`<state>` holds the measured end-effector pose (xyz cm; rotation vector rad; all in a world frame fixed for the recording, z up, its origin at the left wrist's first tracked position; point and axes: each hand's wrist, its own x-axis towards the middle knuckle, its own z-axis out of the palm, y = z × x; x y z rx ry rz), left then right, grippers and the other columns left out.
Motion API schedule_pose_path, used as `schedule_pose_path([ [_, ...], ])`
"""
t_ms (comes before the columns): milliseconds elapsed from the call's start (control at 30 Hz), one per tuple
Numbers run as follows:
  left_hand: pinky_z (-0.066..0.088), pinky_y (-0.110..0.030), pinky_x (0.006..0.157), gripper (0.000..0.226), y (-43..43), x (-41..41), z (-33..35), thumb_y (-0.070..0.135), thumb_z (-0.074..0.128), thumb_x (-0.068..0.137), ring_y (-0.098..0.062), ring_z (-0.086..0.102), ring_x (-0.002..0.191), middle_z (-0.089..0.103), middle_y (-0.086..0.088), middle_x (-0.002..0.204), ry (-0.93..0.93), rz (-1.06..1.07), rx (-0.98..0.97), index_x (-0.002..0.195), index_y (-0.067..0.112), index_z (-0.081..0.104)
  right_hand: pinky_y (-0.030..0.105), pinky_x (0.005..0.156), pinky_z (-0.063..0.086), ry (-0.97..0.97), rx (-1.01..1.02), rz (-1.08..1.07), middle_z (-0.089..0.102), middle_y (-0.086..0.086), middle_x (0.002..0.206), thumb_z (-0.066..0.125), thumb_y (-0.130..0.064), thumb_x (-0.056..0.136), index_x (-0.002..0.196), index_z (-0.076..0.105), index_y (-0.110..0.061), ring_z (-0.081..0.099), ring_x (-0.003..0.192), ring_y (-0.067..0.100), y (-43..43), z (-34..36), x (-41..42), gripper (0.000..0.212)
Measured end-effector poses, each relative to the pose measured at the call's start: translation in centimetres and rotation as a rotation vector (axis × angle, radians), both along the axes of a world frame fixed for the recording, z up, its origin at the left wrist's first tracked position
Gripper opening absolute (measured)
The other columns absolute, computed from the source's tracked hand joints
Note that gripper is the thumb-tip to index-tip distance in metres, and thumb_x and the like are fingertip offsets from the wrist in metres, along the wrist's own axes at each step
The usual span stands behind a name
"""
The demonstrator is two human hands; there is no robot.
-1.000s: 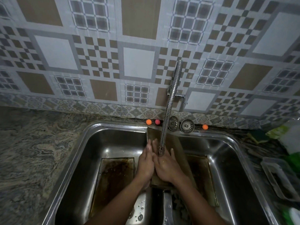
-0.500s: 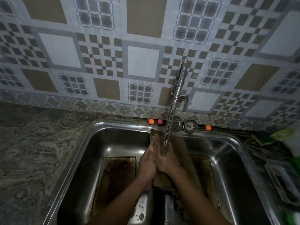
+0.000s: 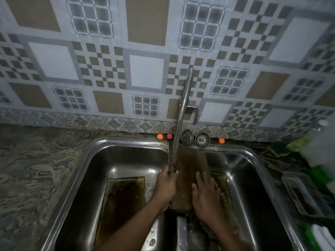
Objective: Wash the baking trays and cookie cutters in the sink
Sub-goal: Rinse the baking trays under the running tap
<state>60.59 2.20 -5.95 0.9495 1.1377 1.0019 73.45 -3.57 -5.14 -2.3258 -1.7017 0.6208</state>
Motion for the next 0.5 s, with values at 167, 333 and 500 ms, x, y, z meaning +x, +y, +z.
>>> schedule_pose_path([
  [167, 0.043, -0.032, 0.106, 0.053, -0.2, 0.4, 0.0, 0.015, 0.049, 0.101, -0.016, 0.053, 0.126, 0.054, 0.003, 0.138, 0.049, -0.029, 0.02, 0.149, 0.032, 0.035, 0.045, 0.12, -0.006, 0.328, 0.071, 0.053, -0.008, -0.018, 0.157, 0.019, -0.049, 0.103, 0.154, 0.007, -0.036, -0.012, 0.148, 0.012, 0.3, 0.0, -3.4, 0.054],
  [333, 0.047, -0.038, 0.103, 0.03, -2.6, 1.1, 1.1, 0.026, 0.042, 0.105, -0.014, 0.056, 0.122, 0.06, 0.01, 0.128, -0.007, -0.281, -0.056, 0.13, 0.039, 0.052, 0.029, 0.098, 0.047, 0.953, 0.169, -0.219, 0.047, -0.009, 0.146, 0.051, -0.069, 0.086, 0.145, 0.036, -0.042, 0.049, 0.127, 0.003, -0.4, 1.5, -2.3, 0.067],
  [500, 0.039, -0.031, 0.113, 0.047, -4.7, 2.5, 1.7, 0.007, 0.054, 0.096, 0.0, 0.048, 0.131, 0.054, 0.008, 0.143, 0.174, -0.489, 0.229, 0.134, 0.034, 0.055, 0.015, 0.07, 0.053, 1.122, 0.333, -0.235, 0.068, -0.004, 0.115, 0.046, 0.013, 0.092, 0.144, 0.032, -0.034, 0.068, 0.095, 0.002, -2.0, 3.7, 2.5, 0.072],
])
